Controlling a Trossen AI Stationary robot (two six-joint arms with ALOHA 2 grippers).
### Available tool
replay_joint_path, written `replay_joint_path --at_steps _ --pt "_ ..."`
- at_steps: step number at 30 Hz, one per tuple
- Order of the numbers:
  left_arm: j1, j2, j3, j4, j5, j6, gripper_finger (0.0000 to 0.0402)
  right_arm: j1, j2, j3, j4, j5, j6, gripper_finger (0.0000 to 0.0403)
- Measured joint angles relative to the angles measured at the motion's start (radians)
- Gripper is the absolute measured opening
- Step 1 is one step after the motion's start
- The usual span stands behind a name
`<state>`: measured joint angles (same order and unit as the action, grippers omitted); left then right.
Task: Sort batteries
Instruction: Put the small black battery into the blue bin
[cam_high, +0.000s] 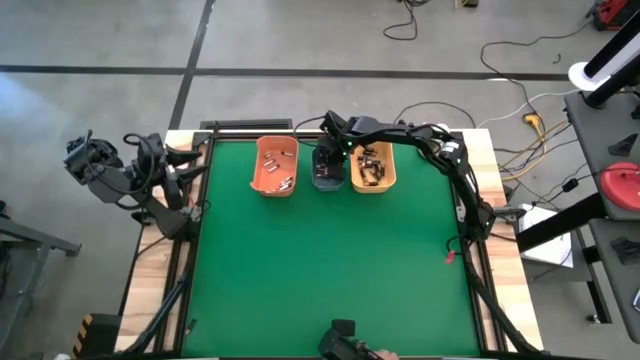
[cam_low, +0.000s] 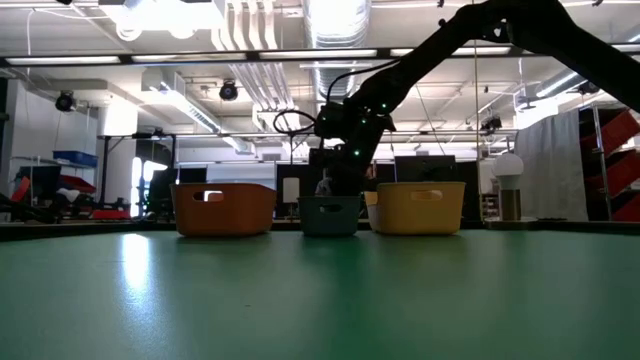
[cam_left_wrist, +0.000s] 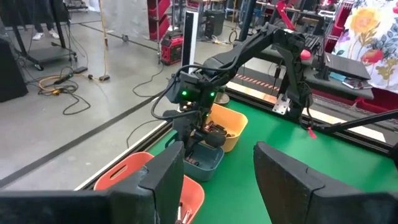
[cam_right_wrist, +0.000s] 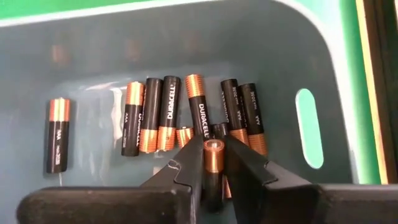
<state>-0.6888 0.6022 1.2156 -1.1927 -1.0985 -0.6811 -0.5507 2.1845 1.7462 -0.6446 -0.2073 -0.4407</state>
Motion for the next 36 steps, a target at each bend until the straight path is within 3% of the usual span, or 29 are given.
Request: replay_joint_path --at_steps 5,10,19,30,36 --pt "0.0 -0.005 0.0 0.0 0.008 0.009 0.0172 0.0 0.0 0.0 0.026 0.0 0.011 0.007" --pt "0.0 -0.003 0.0 -0.003 0.166 -0.008 0.0172 0.001 -0.004 0.013 0.041 0.0 0.04 0.009" --pt "0.0 0.034 -0.003 -0.213 0.361 -0.268 0.0172 0.025 -0.08 0.197 -0.073 -0.001 0.074 0.0126" --pt "0.0 0.127 -0.227 -0.207 0.951 -0.629 0.0172 0.055 -0.106 0.441 -0.05 -0.001 0.07 0.0134" --pt "0.0 0.205 -0.378 -0.055 1.199 -0.778 0.0172 0.056 -0.106 0.462 -0.006 -0.001 0.299 0.0138"
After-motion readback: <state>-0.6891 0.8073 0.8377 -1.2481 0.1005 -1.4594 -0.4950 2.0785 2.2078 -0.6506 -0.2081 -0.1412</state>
